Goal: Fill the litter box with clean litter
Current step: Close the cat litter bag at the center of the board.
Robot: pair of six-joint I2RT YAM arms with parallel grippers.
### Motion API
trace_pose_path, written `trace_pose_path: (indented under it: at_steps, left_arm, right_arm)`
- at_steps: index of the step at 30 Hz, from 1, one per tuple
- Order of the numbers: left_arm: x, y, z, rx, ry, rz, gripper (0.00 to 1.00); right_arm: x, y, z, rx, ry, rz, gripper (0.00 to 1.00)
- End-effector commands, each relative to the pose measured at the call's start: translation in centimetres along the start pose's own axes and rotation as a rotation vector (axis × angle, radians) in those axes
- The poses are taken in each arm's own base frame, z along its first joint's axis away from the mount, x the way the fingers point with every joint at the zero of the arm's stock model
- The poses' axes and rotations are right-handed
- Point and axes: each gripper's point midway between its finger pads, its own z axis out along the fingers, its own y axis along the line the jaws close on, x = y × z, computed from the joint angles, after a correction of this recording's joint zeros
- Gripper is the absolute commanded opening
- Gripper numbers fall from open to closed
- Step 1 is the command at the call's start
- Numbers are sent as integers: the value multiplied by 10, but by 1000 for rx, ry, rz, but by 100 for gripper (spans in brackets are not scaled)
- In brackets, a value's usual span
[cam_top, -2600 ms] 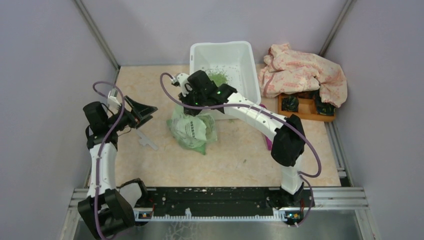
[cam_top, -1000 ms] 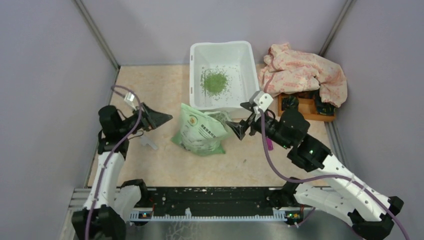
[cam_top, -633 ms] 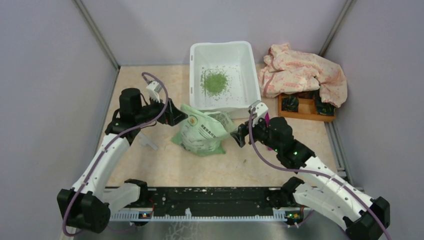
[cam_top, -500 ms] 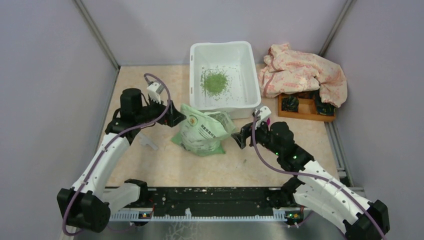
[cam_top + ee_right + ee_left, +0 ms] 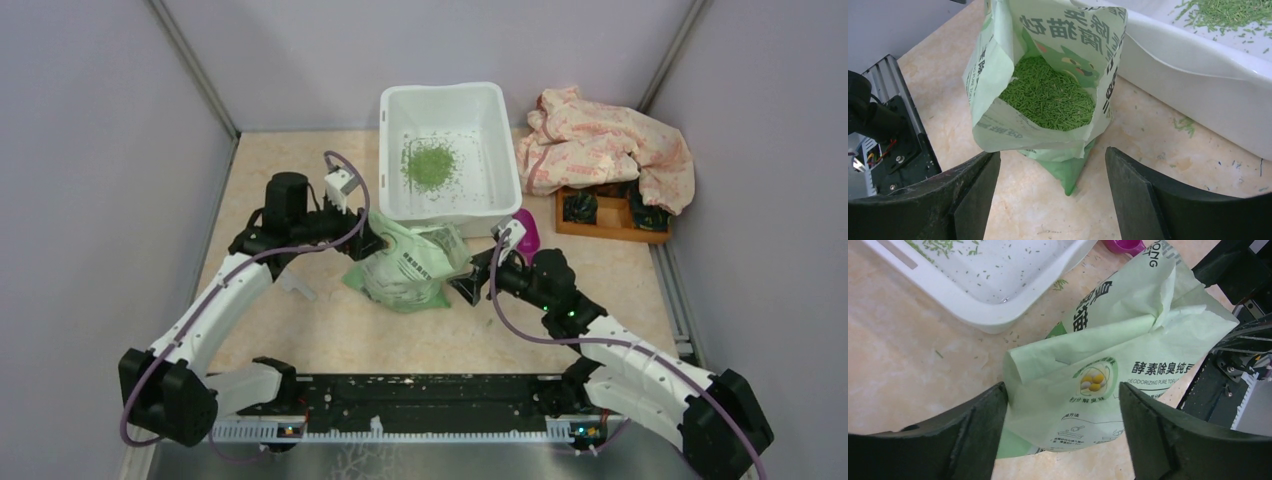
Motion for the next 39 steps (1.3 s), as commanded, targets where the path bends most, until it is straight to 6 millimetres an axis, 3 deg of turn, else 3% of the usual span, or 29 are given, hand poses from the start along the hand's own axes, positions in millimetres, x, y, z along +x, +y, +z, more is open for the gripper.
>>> trace_pose_path:
  at_steps: [1, 3, 6, 8, 16, 26, 31, 39]
  left_arm:
    - [-11, -2, 8, 38, 7, 56, 81]
    - [-11, -1, 11, 40, 17, 51, 65]
    - [-15, 3, 10, 16, 21, 53, 22]
    - [-18, 7, 7, -13, 25, 55, 1]
    - [-46, 16, -19, -139, -88, 62, 0]
    - [-68, 23, -54, -61, -218, -42, 0]
    - [-73, 15, -55, 19, -246, -72, 0]
    - [-69, 17, -55, 24, -242, -84, 0]
  right_arm:
    - [-26, 11, 5, -63, -113, -33, 75]
    - [-24, 9, 5, -59, -113, -33, 74]
    - [-20, 8, 5, -55, -113, -32, 70]
    - [-16, 6, 5, -49, -108, -34, 68]
    - [-11, 5, 4, -57, -131, -42, 66]
    - [-20, 9, 24, -123, -199, -74, 63]
    - [-33, 16, 40, -197, -252, -79, 61]
    - [-42, 2, 69, -189, -283, -69, 65]
